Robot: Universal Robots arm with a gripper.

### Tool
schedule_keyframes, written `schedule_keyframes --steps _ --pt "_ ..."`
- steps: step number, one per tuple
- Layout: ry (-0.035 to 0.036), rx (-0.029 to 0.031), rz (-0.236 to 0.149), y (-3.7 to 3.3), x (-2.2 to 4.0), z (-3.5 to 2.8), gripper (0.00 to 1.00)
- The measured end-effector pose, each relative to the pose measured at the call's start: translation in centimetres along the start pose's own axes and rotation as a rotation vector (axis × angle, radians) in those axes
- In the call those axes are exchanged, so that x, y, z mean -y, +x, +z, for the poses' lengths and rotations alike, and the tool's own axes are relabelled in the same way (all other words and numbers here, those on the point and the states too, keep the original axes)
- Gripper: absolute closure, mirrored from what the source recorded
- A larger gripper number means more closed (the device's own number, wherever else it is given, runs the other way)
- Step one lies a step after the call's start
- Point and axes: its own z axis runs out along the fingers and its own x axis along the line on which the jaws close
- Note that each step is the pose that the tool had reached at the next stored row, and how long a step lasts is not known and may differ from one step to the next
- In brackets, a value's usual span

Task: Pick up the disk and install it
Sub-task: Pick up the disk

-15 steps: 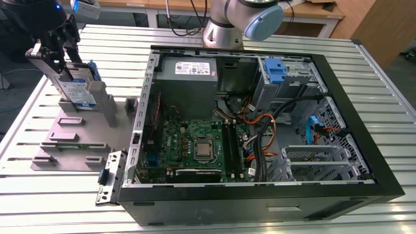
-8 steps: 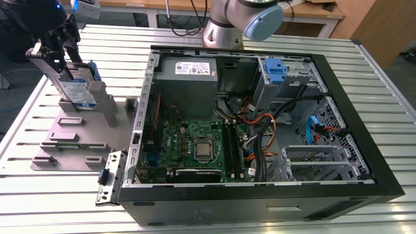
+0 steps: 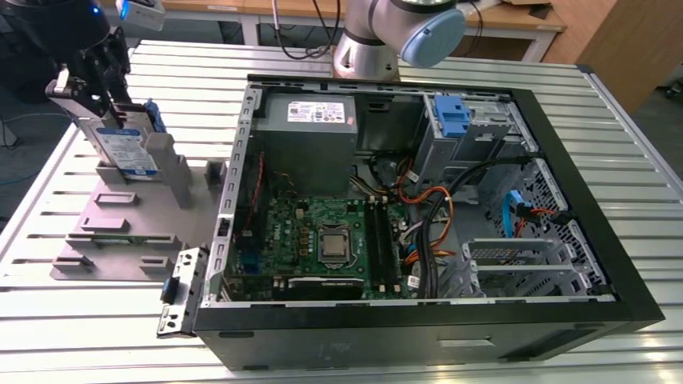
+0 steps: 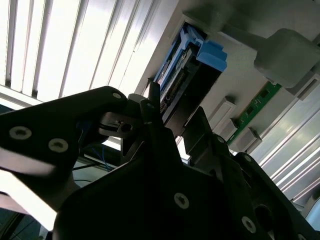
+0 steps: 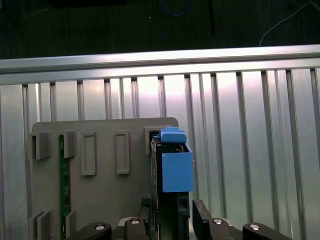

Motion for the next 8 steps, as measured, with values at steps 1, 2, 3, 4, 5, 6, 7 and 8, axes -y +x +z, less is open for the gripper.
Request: schedule_keyframes --steps 1,2,3,4,5,6,7,8 --pt "0.0 0.0 0.0 0.0 0.0 0.0 0.55" --pt "0.0 0.0 0.0 0.0 0.0 0.0 0.55" --pt "0.0 0.0 0.0 0.0 0.0 0.0 0.55" --pt "-0.0001 -0.0001 0.0 0.0 0.0 0.0 0.55" --pt "0.0 0.0 0.0 0.0 0.0 0.0 0.55" --pt "0.0 -0.0001 0.0 0.0 0.0 0.0 0.55" --pt "0.0 0.0 0.0 0.0 0.0 0.0 0.55" --pt "-0.0003 -0.0003 0.0 0.0 0.0 -0.06 0.55"
